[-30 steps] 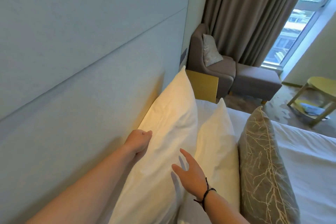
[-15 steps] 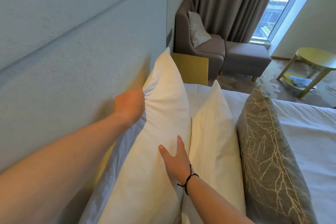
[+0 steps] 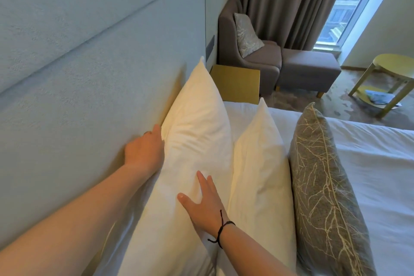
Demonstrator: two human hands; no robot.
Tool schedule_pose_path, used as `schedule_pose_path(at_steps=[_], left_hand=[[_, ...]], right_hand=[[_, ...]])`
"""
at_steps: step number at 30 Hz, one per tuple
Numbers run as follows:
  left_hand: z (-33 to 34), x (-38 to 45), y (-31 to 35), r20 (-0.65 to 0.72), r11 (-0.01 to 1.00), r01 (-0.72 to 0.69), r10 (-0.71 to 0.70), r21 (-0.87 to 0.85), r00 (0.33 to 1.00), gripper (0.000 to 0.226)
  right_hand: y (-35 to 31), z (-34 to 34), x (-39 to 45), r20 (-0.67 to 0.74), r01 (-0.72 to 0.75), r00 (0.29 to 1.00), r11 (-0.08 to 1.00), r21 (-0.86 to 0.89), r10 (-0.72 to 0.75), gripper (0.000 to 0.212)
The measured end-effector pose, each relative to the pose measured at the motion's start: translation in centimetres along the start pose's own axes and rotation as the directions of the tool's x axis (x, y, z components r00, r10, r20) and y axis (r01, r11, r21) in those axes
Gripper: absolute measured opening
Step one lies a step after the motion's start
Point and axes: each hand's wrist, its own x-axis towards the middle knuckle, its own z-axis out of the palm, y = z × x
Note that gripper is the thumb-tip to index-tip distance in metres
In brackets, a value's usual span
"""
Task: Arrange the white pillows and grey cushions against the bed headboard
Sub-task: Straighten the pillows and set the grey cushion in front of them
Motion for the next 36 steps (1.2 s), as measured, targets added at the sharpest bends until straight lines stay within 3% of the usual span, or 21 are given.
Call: schedule_pose_path(at_steps=[5,9,12,15,18,20,25,30,36], left_hand=[[1.0,-9.9,-1.7,0.106,0.932,0.233,-0.211,-0.279,0.972,0.034],[1.2,-18.8,-4.0,0.208,0.887,0.375,-0.327,-0.269,0.922,0.04],[0.9,-24.1,-4.9,0.206,0.856,0.459,-0.417,-0.239,0.885,0.039],[0.4,-27.6,-5.0,0.199,0.879,0.449,-0.417,-0.157,0.887,0.063],[-0.1,-29.1,-4.5,0.232,0.918,0.396,-0.392,0.033,0.89,0.083],[-0.6,-29.3,-4.2,0.243,0.926,0.371,-0.378,0.076,0.894,0.076],[-2.9,-27.6,-4.0,0.131,0.95,0.309,-0.3,-0.05,0.945,0.047],[-5.4,-26.1,-4.8,0.009,0.959,0.27,-0.271,-0.089,0.963,0.046],[-5.3,-26.6,-5.2,0.041,0.933,0.361,-0.36,-0.001,0.932,0.045]], right_hand=[[-0.3,-0.2,-0.7,0.043,0.054,0.998,0.995,-0.08,-0.05,0.098],[-1.0,-0.5,-1.2,0.114,0.131,0.987,0.978,-0.161,-0.113,0.092],[-1.3,-0.4,-1.8,0.159,0.228,0.968,0.942,-0.244,-0.193,0.093],[-0.9,0.4,-2.9,0.16,0.252,0.963,0.937,-0.242,-0.218,0.094],[-0.2,1.4,-4.5,0.104,0.218,0.974,0.955,-0.199,-0.201,0.095],[0.1,1.9,-5.3,0.091,0.2,0.978,0.964,-0.175,-0.187,0.097],[0.3,1.3,-6.7,0.116,0.253,0.966,0.943,-0.217,-0.233,0.095],[0.0,0.4,-7.5,0.086,0.348,0.937,0.909,-0.229,-0.337,0.088],[2.9,-0.7,-8.1,0.182,0.284,0.956,0.879,-0.383,-0.23,0.09]])
